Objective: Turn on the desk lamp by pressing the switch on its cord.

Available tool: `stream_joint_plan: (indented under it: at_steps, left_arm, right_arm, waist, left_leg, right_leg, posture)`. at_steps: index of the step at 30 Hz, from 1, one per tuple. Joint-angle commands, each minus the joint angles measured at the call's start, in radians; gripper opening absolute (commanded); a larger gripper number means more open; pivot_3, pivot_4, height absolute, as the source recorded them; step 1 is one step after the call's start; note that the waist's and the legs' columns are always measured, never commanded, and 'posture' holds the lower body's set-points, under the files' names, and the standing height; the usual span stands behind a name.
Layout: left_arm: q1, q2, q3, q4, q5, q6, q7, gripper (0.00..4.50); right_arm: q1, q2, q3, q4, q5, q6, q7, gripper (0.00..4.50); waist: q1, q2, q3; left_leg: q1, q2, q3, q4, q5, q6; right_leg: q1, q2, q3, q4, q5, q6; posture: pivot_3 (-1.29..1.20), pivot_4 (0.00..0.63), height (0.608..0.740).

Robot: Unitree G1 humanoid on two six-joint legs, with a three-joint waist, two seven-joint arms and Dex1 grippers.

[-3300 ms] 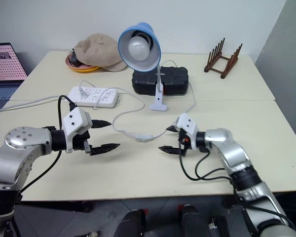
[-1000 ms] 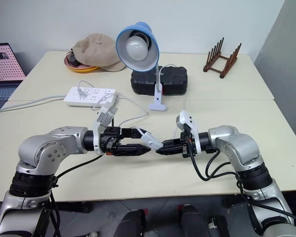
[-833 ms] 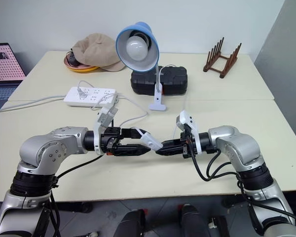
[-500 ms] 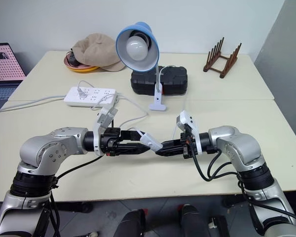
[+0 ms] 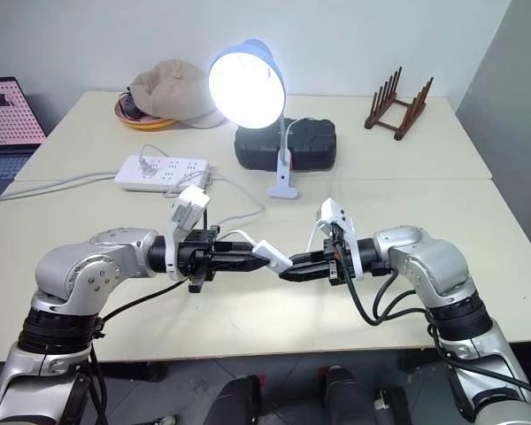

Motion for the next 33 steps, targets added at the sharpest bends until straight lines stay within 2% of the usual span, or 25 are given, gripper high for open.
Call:
stream_joint_plan:
  at_steps: [1,6,8,16,20,21,22,23,25,30,32,33]
  left_arm:
    - [0.004,0.011,0.014,-0.021,-0.002,-0.007,0.008,0.54]
    - [0.013,-0.004,0.014,-0.019,0.030,-0.039,0.049,0.53]
    - [0.017,-0.018,0.026,-0.007,0.026,-0.044,0.064,1.23]
    - [0.049,0.035,0.046,-0.028,0.005,-0.014,0.058,2.65]
    - [0.116,0.112,0.093,-0.064,0.057,-0.073,0.080,3.34]
    - [0.132,0.121,0.108,-0.075,0.074,-0.093,0.099,3.67]
    - [0.143,0.127,0.118,-0.084,0.084,-0.107,0.113,3.76]
    - [0.158,0.130,0.135,-0.108,0.083,-0.113,0.127,4.11]
    - [0.181,0.133,0.158,-0.159,0.085,-0.124,0.153,4.40]
    - [0.203,0.145,0.138,-0.222,0.162,-0.202,0.184,4.46]
    - [0.201,0.156,0.131,-0.224,0.177,-0.216,0.178,4.50]
    - [0.201,0.158,0.130,-0.224,0.181,-0.220,0.176,4.50]
  right_arm:
    - [-0.011,-0.002,0.000,-0.040,0.024,-0.013,0.011,0.36]
    - [-0.007,-0.002,0.001,-0.031,0.011,-0.027,0.008,0.36]
    - [-0.009,0.000,0.006,-0.022,0.001,-0.038,0.007,0.36]
    - [-0.041,0.004,-0.002,0.048,-0.028,-0.083,-0.006,0.36]
    - [-0.096,-0.014,0.031,0.204,-0.162,-0.231,-0.019,0.36]
    - [-0.106,-0.016,0.050,0.249,-0.201,-0.283,-0.014,0.36]
    - [-0.114,-0.018,0.061,0.283,-0.227,-0.321,-0.008,0.36]
    - [-0.125,-0.010,0.074,0.339,-0.266,-0.371,-0.020,0.36]
    - [-0.150,0.007,0.098,0.458,-0.347,-0.470,-0.056,0.36]
    - [-0.203,0.036,0.160,0.654,-0.493,-0.670,-0.077,0.36]
    - [-0.207,0.041,0.156,0.670,-0.510,-0.716,-0.068,1.06]
    - [-0.208,0.044,0.152,0.677,-0.516,-0.732,-0.065,1.17]
  waist:
    - [0.000,0.000,0.000]
    - [0.000,0.000,0.000]
    - [0.000,0.000,0.000]
    - [0.000,0.000,0.000]
    - [-0.006,0.000,0.000]
    - [-0.006,0.000,0.000]
    - [-0.004,0.000,0.000]
    - [-0.003,0.000,0.000]
    - [-0.002,0.000,0.000]
    - [0.000,0.000,0.000]
    - [0.000,0.000,0.000]
    - [-0.001,0.000,0.000]
  left_leg:
    - [0.000,0.000,0.000,0.000,0.000,0.000]
    - [0.000,0.000,0.000,0.000,0.000,0.000]
    - [0.000,0.000,0.000,0.000,0.000,0.000]
    - [0.000,0.000,0.000,0.000,0.000,0.000]
    - [0.000,0.000,0.001,0.000,0.000,0.000]
    - [0.000,0.000,0.001,0.000,0.000,0.000]
    - [0.000,0.000,0.001,0.000,0.000,0.000]
    - [0.000,0.000,0.001,0.000,0.000,0.000]
    - [0.000,0.000,0.001,0.000,0.000,0.000]
    - [-0.001,0.000,0.002,0.000,0.000,0.000]
    - [-0.001,0.000,0.002,-0.001,0.000,0.000]
    - [-0.001,0.000,0.002,-0.001,0.000,0.000]
  right_leg:
    - [0.000,0.000,0.000,0.000,0.000,0.000]
    - [0.000,0.000,0.000,0.000,0.000,0.000]
    - [0.000,0.000,0.000,0.000,0.000,0.000]
    - [0.000,0.000,0.000,0.000,0.000,0.000]
    - [-0.001,0.000,0.000,0.000,0.000,0.000]
    - [-0.001,0.000,0.001,0.000,0.000,0.000]
    - [-0.001,0.000,0.001,0.000,0.000,-0.001]
    - [-0.001,0.000,0.000,0.000,-0.002,-0.004]
    - [-0.001,0.000,0.001,0.000,-0.003,-0.005]
    - [-0.002,-0.001,0.001,-0.001,0.000,0.000]
    - [-0.002,-0.001,0.001,0.000,0.000,0.000]
    - [-0.002,0.000,0.001,0.000,0.000,0.000]
  posture:
    - [0.00,0.150,0.740]
    - [0.00,0.150,0.740]
    - [0.00,0.150,0.740]
    - [0.00,0.150,0.740]
    - [0.00,0.150,0.740]
    - [0.00,0.150,0.740]
    - [0.00,0.150,0.740]
    - [0.00,0.150,0.740]
    - [0.00,0.150,0.740]
    - [0.00,0.150,0.740]
    - [0.00,0.150,0.740]
    - [0.00,0.150,0.740]
